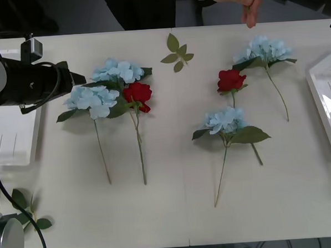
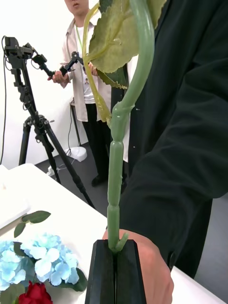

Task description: Place the red flowers into the right box and the blue flowers into the left box. If a person shows an open palm, hand one flower to the person first, then continue sorting.

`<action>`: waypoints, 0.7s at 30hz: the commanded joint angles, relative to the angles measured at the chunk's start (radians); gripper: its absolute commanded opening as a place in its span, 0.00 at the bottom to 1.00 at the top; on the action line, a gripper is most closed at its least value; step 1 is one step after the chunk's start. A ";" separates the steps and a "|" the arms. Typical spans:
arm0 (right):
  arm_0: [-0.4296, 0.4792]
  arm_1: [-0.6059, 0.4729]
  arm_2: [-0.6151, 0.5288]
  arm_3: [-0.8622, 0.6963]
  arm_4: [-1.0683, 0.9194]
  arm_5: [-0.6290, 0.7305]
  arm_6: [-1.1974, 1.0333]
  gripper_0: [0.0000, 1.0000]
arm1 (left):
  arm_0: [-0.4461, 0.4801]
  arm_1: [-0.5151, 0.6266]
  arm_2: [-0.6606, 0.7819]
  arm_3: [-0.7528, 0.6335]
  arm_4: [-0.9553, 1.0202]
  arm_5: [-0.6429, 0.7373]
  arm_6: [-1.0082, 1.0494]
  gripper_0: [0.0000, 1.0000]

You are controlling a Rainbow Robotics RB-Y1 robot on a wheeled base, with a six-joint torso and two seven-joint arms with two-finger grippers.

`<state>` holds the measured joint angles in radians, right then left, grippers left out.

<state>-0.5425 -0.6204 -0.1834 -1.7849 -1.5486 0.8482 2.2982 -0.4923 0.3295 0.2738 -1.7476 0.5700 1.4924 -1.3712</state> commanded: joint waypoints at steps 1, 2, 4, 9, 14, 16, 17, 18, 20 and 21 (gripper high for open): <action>-0.007 -0.002 -0.007 -0.027 -0.004 -0.008 0.017 0.00 | -0.014 0.023 0.015 -0.030 0.004 0.002 -0.019 1.00; -0.007 -0.002 -0.007 -0.027 -0.004 -0.008 0.017 0.05 | -0.014 0.023 0.015 -0.030 0.004 0.002 -0.017 1.00; -0.007 -0.002 -0.007 -0.027 -0.004 -0.008 0.017 0.51 | -0.014 0.023 0.015 -0.029 0.004 0.002 -0.019 1.00; -0.007 -0.002 -0.007 -0.027 -0.004 -0.008 0.017 1.00 | -0.014 0.023 0.015 -0.030 0.005 0.000 -0.019 1.00; -0.007 -0.002 -0.007 -0.027 -0.004 -0.008 0.017 1.00 | -0.014 0.023 0.016 -0.030 0.004 0.000 -0.019 1.00; -0.007 -0.002 -0.007 -0.027 -0.004 -0.008 0.017 1.00 | -0.014 0.023 0.016 -0.030 0.004 0.002 -0.019 1.00; -0.007 -0.002 -0.007 -0.027 -0.004 -0.008 0.017 1.00 | -0.014 0.023 0.016 -0.030 0.004 0.002 -0.019 1.00; -0.007 -0.002 -0.007 -0.027 -0.004 -0.008 0.017 1.00 | -0.014 0.023 0.016 -0.030 0.004 0.000 -0.019 1.00; -0.007 -0.002 -0.007 -0.027 -0.004 -0.008 0.017 1.00 | -0.014 0.023 0.016 -0.030 0.004 0.000 -0.020 1.00; -0.007 -0.002 -0.007 -0.027 -0.004 -0.008 0.017 1.00 | -0.014 0.023 0.016 -0.030 0.004 0.002 -0.020 1.00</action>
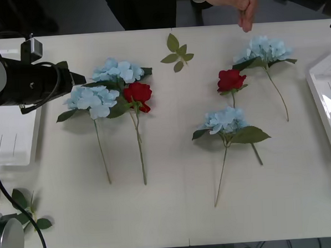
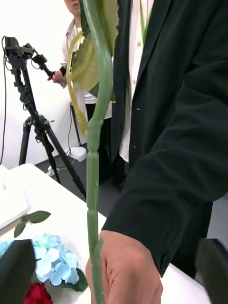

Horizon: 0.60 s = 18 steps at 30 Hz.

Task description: Place the red flowers into the right box and the blue flowers into the left box. If a person shows an open palm, hand one flower to the person first, then continue sorting.

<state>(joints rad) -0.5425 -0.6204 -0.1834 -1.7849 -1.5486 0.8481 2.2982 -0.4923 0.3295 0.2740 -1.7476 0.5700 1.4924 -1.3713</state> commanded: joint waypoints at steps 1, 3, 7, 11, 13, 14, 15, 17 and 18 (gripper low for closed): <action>-0.007 -0.002 -0.007 -0.027 -0.004 -0.008 0.017 1.00 | -0.014 0.023 0.016 -0.030 0.004 0.000 -0.020 1.00; -0.007 -0.002 -0.007 -0.027 -0.004 -0.008 0.017 1.00 | -0.014 0.023 0.016 -0.030 0.004 0.002 -0.020 1.00; -0.007 -0.002 -0.007 -0.027 -0.004 -0.008 0.017 1.00 | -0.014 0.023 0.017 -0.030 0.005 0.000 -0.022 1.00; -0.007 -0.002 -0.007 -0.027 -0.004 -0.008 0.017 1.00 | -0.014 0.023 0.017 -0.030 0.007 0.002 -0.023 1.00; -0.007 -0.002 -0.007 -0.027 -0.004 -0.008 0.017 1.00 | -0.012 0.023 0.017 -0.030 0.007 0.002 -0.023 1.00; -0.007 -0.002 -0.007 -0.027 -0.004 -0.008 0.017 1.00 | -0.014 0.023 0.017 -0.030 0.007 0.000 -0.023 1.00; -0.007 -0.002 -0.007 -0.027 -0.004 -0.008 0.017 1.00 | -0.012 0.023 0.017 -0.030 0.007 0.002 -0.022 1.00; -0.007 -0.002 -0.007 -0.027 -0.004 -0.008 0.017 1.00 | -0.012 0.023 0.017 -0.030 0.007 0.000 -0.023 1.00; -0.007 -0.002 -0.007 -0.027 -0.004 -0.008 0.017 1.00 | -0.012 0.023 0.017 -0.030 0.005 0.002 -0.023 1.00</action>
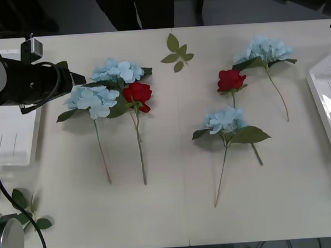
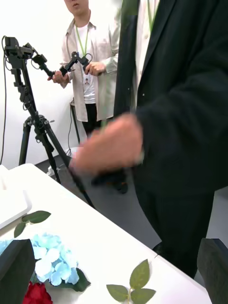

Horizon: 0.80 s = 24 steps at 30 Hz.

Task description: Place the red flowers into the right box and the blue flowers into the left box. If a person shows an open palm, hand one flower to the person first, then continue sorting.

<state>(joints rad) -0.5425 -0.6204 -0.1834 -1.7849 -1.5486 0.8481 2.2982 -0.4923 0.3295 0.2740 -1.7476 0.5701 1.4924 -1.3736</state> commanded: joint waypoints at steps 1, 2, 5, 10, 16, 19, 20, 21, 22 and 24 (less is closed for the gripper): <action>-0.007 -0.002 -0.007 -0.027 -0.004 -0.008 0.017 1.00 | -0.012 0.023 0.016 -0.030 0.007 0.002 -0.021 1.00; 0.024 -0.018 -0.010 -0.002 0.010 0.006 0.017 1.00 | -0.012 0.023 0.017 -0.030 0.005 0.002 -0.021 1.00; 0.033 -0.065 -0.021 0.029 0.018 0.037 0.012 1.00 | -0.012 0.023 0.017 -0.030 0.007 0.002 -0.019 1.00; 0.033 -0.137 -0.021 0.131 0.030 0.106 0.003 1.00 | -0.012 0.023 0.017 -0.030 0.007 0.002 -0.021 1.00; 0.024 -0.208 0.001 0.245 0.127 0.201 -0.094 1.00 | -0.012 0.023 0.019 -0.030 0.005 0.000 -0.021 1.00; 0.003 -0.243 0.036 0.274 0.211 0.253 -0.209 1.00 | -0.012 0.023 0.020 -0.030 0.004 0.000 -0.021 1.00; -0.005 -0.256 0.051 0.286 0.243 0.270 -0.258 1.00 | -0.012 0.023 0.020 -0.029 0.001 0.002 -0.018 1.00; -0.010 -0.262 0.058 0.291 0.257 0.279 -0.281 1.00 | -0.011 0.023 0.020 -0.029 -0.001 0.002 -0.016 1.00; -0.022 -0.272 0.074 0.303 0.292 0.304 -0.333 1.00 | -0.008 0.022 0.016 -0.029 -0.004 0.002 -0.013 1.00; -0.040 -0.285 0.097 0.328 0.351 0.342 -0.418 1.00 | 0.006 0.006 0.001 -0.029 -0.021 0.000 -0.009 1.00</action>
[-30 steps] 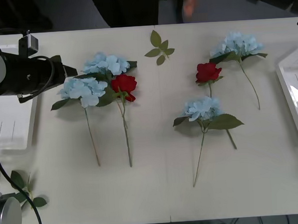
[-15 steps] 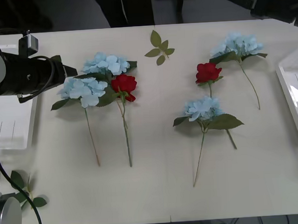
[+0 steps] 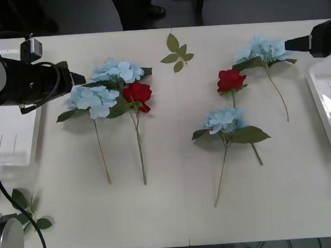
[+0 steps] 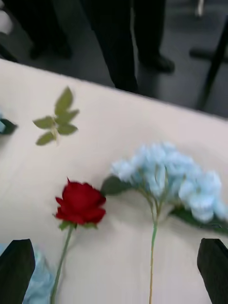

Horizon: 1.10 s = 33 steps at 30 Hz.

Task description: Place the red flowers into the right box and the blue flowers into the left box. If a person shows an open palm, hand one flower to the person first, then continue sorting.

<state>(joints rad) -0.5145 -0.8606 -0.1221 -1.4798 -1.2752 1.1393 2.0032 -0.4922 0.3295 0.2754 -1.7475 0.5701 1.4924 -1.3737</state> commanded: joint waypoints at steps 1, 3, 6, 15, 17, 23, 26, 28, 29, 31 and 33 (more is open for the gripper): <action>-0.075 -0.046 0.042 0.032 0.093 0.062 -0.142 1.00 | 0.011 0.002 -0.007 -0.029 -0.029 0.000 -0.007 1.00; -0.107 -0.046 0.075 0.078 0.154 0.099 -0.205 1.00 | 0.030 -0.017 -0.038 -0.029 -0.065 -0.006 -0.002 1.00; -0.148 -0.044 0.125 0.147 0.209 0.111 -0.254 1.00 | 0.058 -0.038 -0.068 -0.029 -0.107 -0.027 0.001 1.00; -0.257 -0.026 0.322 0.374 0.258 -0.007 -0.273 1.00 | 0.146 -0.118 -0.208 -0.030 -0.266 -0.141 0.007 1.00; -0.265 -0.008 0.345 0.403 0.263 -0.047 -0.270 1.00 | 0.147 -0.129 -0.229 -0.029 -0.305 -0.141 0.007 1.00; -0.274 0.061 0.395 0.454 0.297 -0.130 -0.267 1.00 | 0.156 -0.125 -0.259 0.008 -0.352 -0.158 -0.005 1.00; -0.274 0.089 0.400 0.463 0.336 -0.151 -0.268 1.00 | 0.152 -0.118 -0.265 0.068 -0.361 -0.224 -0.015 1.00; -0.274 0.111 0.401 0.467 0.384 -0.161 -0.271 1.00 | 0.139 -0.115 -0.265 0.129 -0.366 -0.285 -0.022 1.00; -0.274 0.124 0.400 0.475 0.404 -0.162 -0.273 1.00 | 0.130 -0.113 -0.265 0.160 -0.369 -0.311 -0.027 1.00; -0.272 0.141 0.401 0.487 0.430 -0.173 -0.273 1.00 | 0.113 -0.113 -0.259 0.198 -0.372 -0.331 -0.031 1.00; -0.272 0.161 0.400 0.503 0.458 -0.187 -0.274 1.00 | 0.093 -0.113 -0.251 0.223 -0.375 -0.333 -0.033 1.00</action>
<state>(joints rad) -0.7551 -0.7167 0.2930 -0.9914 -0.8461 0.9757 1.7463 -0.3519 0.1946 0.0087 -1.5353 0.2030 1.1702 -1.3765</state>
